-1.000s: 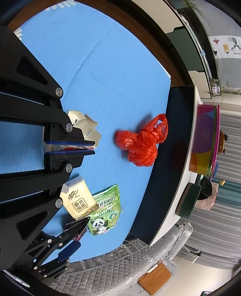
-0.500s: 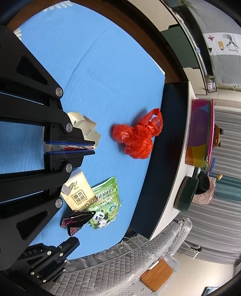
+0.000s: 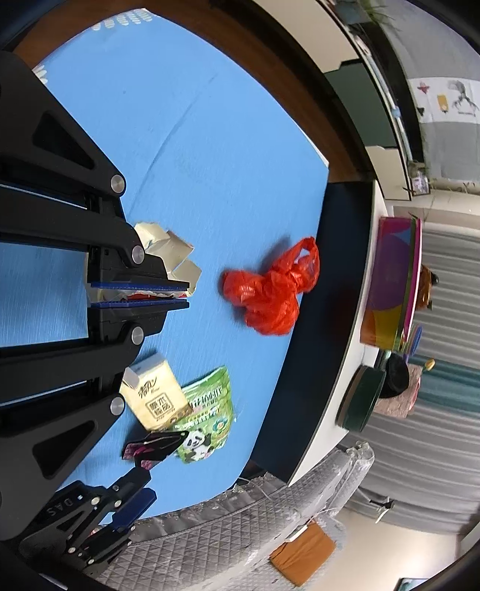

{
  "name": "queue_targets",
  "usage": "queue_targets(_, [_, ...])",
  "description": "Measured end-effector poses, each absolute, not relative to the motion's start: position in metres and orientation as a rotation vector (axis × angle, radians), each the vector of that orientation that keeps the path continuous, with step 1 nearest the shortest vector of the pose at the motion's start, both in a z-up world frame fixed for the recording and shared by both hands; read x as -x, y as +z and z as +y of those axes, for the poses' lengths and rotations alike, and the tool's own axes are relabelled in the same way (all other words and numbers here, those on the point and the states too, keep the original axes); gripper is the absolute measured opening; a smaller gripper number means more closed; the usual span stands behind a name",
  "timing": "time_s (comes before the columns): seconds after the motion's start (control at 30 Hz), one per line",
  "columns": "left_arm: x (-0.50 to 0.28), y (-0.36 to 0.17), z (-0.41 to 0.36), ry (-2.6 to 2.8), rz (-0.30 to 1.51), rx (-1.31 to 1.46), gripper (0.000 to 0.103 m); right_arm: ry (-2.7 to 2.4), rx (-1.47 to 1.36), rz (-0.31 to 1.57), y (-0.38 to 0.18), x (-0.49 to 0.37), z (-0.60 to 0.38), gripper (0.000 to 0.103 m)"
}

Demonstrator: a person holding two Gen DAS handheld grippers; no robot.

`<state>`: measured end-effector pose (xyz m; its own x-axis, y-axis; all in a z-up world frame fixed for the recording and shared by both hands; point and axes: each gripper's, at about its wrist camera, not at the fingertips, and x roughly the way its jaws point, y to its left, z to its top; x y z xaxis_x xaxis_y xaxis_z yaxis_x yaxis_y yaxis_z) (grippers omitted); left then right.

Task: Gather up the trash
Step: 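Carry the white paper and pink-black wrapper over the pink basin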

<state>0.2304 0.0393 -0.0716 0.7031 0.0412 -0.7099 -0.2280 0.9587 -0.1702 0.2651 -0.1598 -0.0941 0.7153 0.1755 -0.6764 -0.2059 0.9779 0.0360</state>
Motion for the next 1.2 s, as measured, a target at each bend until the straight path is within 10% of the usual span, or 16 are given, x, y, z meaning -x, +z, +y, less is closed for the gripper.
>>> queue_targets(0.3, [-0.240,-0.075,0.049,0.141,0.797,0.280,0.004,0.181,0.065,0.781,-0.111,-0.294,-0.149,0.033])
queue_targets(0.43, [-0.243,-0.075,0.046,0.127,0.803,0.288,0.004,0.181,0.051,0.803,-0.114,-0.299,-0.151,0.008])
queue_targets(0.63, [-0.242,-0.072,0.038,0.108,0.796,0.283,0.004,0.193,0.064,0.767,-0.102,-0.289,-0.151,0.001])
queue_targets(1.2, [-0.218,-0.049,0.002,0.063,0.719,0.205,0.004,0.121,0.008,0.673,-0.053,-0.228,-0.207,0.000])
